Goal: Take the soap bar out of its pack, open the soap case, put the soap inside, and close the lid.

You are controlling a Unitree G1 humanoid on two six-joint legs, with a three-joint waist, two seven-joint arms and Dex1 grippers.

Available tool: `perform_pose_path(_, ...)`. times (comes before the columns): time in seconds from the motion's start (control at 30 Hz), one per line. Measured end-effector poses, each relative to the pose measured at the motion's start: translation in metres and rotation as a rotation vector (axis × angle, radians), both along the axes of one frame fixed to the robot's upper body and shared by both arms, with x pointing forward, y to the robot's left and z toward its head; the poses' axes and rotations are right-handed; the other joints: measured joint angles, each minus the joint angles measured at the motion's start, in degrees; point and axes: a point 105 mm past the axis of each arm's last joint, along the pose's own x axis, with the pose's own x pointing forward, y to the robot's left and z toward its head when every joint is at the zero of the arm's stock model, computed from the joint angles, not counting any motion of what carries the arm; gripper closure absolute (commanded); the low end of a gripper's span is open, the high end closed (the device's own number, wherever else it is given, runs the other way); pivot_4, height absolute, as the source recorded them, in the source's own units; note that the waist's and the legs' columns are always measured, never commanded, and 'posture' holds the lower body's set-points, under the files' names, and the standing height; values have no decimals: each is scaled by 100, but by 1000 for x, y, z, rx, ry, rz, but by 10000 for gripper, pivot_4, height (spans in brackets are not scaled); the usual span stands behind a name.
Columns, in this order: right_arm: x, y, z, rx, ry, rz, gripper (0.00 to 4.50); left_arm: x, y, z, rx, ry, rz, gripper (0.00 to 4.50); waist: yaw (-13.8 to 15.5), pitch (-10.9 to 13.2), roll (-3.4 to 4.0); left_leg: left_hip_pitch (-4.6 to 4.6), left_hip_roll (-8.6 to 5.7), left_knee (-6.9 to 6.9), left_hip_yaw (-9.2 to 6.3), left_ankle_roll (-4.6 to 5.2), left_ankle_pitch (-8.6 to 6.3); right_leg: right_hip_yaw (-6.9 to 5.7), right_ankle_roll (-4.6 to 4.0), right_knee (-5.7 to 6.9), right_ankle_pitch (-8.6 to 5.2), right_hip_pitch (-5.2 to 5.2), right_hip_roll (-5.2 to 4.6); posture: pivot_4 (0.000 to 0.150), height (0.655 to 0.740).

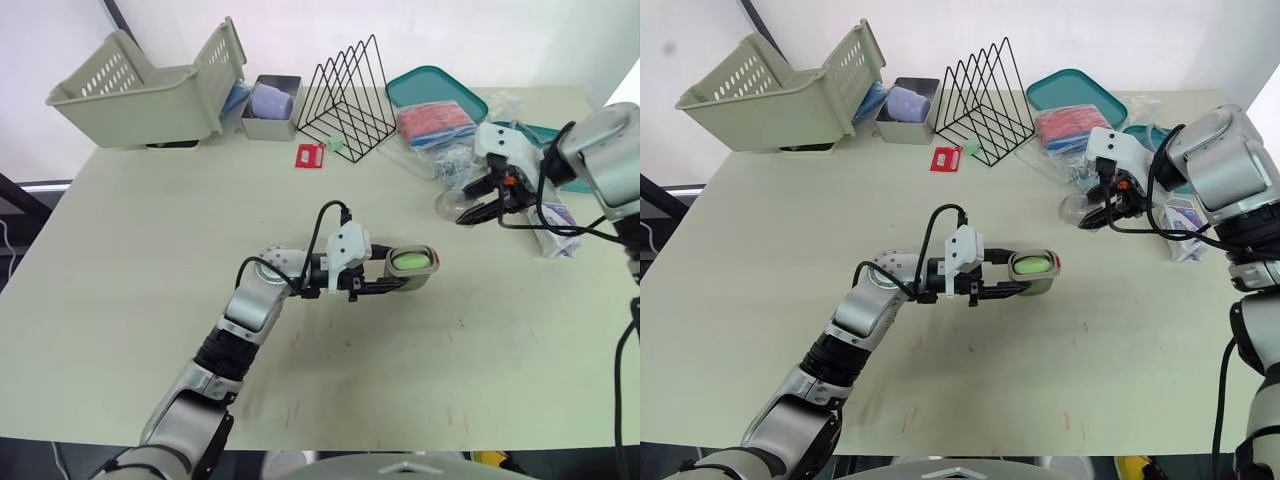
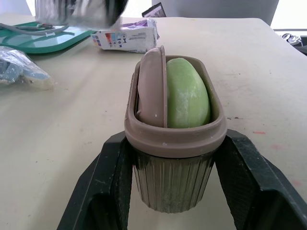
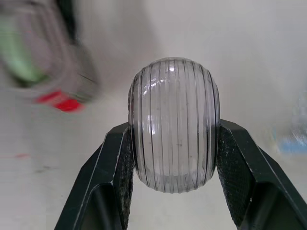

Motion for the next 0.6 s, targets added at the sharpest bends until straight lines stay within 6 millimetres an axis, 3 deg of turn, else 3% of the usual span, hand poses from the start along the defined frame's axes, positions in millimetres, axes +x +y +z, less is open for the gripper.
perform_pose_path(0.13, -24, 17, 2, 37, 34, 134, 26900, 0, -1, 0, -2, -1, 0, 24782, -10, 0, -1, 2, 0, 4, 1, 0, 0, 1, 0, 4, 0, 1, 0, 1500, 7400)
perform_pose_path(0.23, -31, 22, 4, 54, 47, 169, 26900, 1, -2, 0, 1, -4, 5, 24782, -13, 0, -1, 2, 0, 4, 1, 0, 0, 1, 0, 3, 0, 1, 1, 1500, 7400)
perform_pose_path(0.6, -35, 35, -11, 67, 37, 217, 26900, 1, -3, 0, 2, -8, 8, 24782, -11, 0, -1, 2, 0, 4, 1, 0, 0, 0, 0, 3, 0, 1, 1, 1500, 7400)
